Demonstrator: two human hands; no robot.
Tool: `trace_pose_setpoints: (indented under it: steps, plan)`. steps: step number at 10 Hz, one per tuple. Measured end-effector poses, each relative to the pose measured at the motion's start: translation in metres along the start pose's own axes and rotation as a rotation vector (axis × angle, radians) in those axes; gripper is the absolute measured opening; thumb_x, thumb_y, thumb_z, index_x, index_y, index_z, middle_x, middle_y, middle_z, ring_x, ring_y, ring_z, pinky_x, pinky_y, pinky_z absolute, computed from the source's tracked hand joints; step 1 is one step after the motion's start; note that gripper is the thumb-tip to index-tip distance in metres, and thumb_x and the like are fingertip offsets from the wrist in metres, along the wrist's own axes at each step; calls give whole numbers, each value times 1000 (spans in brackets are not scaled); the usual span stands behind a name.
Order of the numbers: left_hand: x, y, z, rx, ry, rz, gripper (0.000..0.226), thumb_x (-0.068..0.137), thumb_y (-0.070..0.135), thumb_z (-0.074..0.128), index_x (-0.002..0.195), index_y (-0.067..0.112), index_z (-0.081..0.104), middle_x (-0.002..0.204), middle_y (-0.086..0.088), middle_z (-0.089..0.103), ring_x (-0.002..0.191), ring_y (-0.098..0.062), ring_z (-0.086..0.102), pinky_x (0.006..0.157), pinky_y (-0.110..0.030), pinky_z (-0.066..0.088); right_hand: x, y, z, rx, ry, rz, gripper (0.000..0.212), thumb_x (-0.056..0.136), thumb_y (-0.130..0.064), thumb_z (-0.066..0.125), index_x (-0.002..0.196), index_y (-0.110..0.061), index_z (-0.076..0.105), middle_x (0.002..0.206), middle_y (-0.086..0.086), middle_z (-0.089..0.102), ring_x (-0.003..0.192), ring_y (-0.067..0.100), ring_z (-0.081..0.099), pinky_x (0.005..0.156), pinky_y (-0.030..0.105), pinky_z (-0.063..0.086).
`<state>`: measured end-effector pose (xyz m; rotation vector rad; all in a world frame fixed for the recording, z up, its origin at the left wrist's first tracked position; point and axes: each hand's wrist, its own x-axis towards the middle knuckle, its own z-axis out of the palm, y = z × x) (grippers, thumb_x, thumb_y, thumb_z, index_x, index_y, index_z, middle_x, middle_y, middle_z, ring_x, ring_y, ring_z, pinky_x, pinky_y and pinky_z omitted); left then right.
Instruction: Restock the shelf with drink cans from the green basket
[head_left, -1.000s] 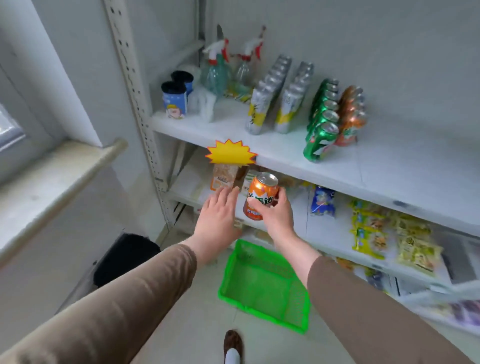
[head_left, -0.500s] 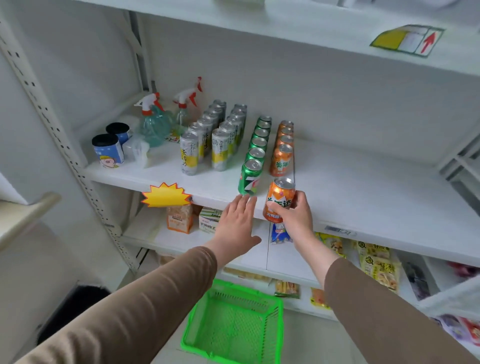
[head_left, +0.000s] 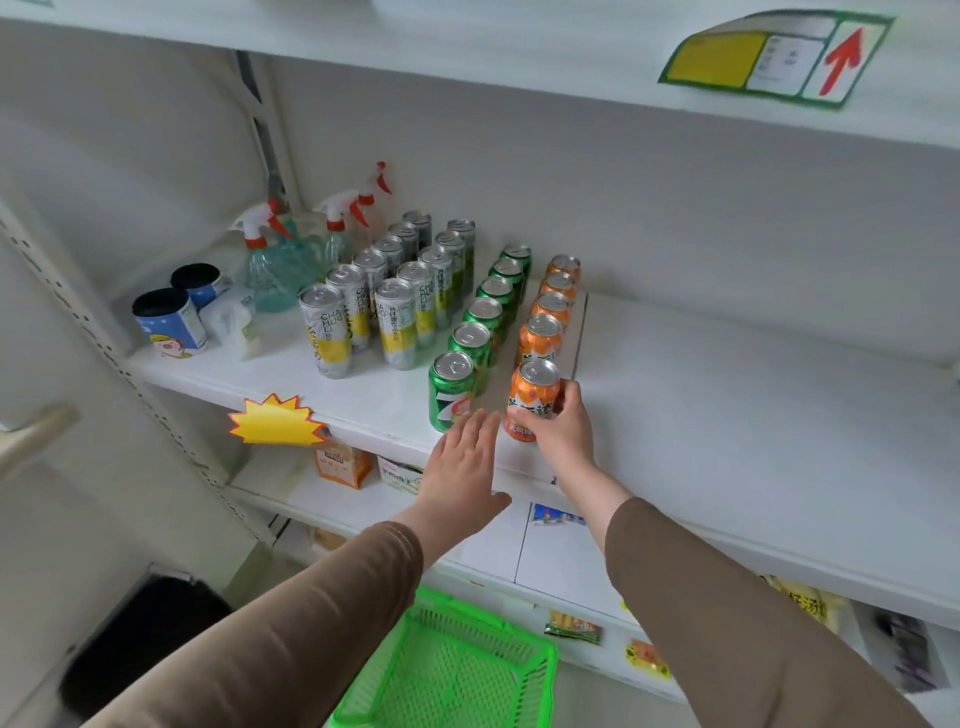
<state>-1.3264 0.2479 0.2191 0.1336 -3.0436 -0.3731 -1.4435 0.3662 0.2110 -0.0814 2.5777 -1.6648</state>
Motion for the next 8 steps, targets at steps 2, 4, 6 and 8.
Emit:
trace_pose_setpoints:
  steps: [2,4,6,8]
  plan:
    - [11,-2,7,-7,18,-38,104,83,48,68,156,17,0,164,-3,7,151,-25,6,121,-38,12,16,-1,14,-74,36,-78,82,70,-43,86,137,-25,42,132,-2,54,122,19,54,100,41,50]
    - [16,0,6,-2,43,-13,102,85,48,67,156,17,0,164,-4,8,151,-25,5,121,-36,10,26,-7,21,-72,68,-62,76,73,-41,85,133,-22,42,131,1,54,121,23,54,93,35,49]
    - [15,-2,3,-1,25,0,102,86,47,66,156,17,-1,164,-4,8,151,-25,5,121,-36,8,25,-9,22,-54,72,-44,74,76,-38,84,134,-22,41,134,1,55,123,24,56,99,43,52]
    - [9,-9,-2,-4,-20,49,101,86,47,64,156,17,-2,164,-4,6,151,-24,2,122,-37,7,11,-13,14,-69,79,-40,84,76,-40,84,142,-25,34,142,1,47,131,21,44,97,33,44]
